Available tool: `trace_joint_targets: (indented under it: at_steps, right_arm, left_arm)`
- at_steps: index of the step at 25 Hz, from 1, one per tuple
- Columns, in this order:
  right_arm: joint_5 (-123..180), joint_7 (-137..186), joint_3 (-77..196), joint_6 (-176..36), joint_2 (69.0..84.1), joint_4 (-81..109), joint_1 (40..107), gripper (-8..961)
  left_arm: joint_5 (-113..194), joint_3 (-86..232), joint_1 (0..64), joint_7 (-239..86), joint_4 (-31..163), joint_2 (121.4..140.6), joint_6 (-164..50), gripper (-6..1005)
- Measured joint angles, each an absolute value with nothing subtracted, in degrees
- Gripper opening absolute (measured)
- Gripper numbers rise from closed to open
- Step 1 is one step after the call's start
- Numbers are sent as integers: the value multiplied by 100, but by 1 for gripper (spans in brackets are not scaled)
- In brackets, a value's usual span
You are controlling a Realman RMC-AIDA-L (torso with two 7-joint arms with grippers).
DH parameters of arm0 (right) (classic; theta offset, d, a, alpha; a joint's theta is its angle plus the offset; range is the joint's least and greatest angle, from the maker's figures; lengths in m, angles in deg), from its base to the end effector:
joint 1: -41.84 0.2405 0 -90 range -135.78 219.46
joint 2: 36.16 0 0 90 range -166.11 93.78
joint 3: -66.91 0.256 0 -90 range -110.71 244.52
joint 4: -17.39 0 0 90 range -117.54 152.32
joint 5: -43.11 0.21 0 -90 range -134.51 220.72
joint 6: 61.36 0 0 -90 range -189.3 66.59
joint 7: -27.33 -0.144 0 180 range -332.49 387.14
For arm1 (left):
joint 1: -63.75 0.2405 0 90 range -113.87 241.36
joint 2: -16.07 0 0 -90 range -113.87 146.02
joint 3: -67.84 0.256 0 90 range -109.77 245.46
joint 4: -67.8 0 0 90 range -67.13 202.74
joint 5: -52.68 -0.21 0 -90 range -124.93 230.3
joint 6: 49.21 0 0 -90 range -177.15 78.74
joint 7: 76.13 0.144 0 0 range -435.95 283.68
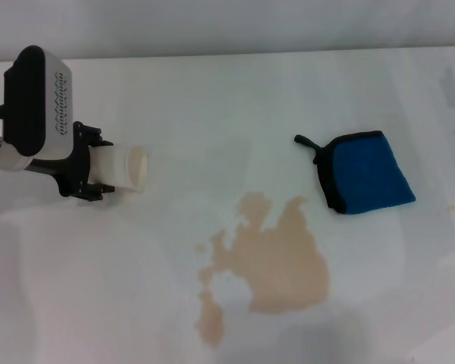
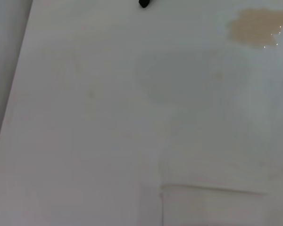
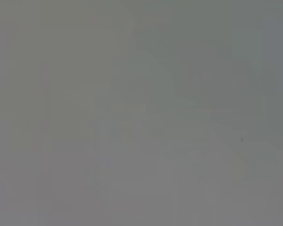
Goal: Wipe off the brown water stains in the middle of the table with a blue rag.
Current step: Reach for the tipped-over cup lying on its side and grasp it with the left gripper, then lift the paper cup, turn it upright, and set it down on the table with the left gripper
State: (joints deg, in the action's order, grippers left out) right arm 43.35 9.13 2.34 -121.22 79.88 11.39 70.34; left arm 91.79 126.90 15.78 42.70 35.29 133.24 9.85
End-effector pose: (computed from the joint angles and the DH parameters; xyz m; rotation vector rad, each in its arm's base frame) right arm 0.3732 0.3599 0.0702 -1.2526 0.6901 0.6952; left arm -0.2412 0.4194 -0.0359 -2.7676 0.4482 0.4568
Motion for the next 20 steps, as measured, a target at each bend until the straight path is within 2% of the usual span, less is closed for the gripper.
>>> trace_joint_targets:
  at_steps: [10,14,20]
  right_arm:
    - [4347,915,252,-12120,7969,1135,7013,780]
    - [4346,931,242,-12120,7967,1132,7012,780]
    - [4345,919,232,-12120,7967,1132,7005,780]
  left_arm:
    - [9757,12651,1630,4226,3439,13347,974,680]
    - [10624,12648,1924,4166,3168,13321,978,672]
    - [11977,12661,2551,4269,2965,13487,532,666]
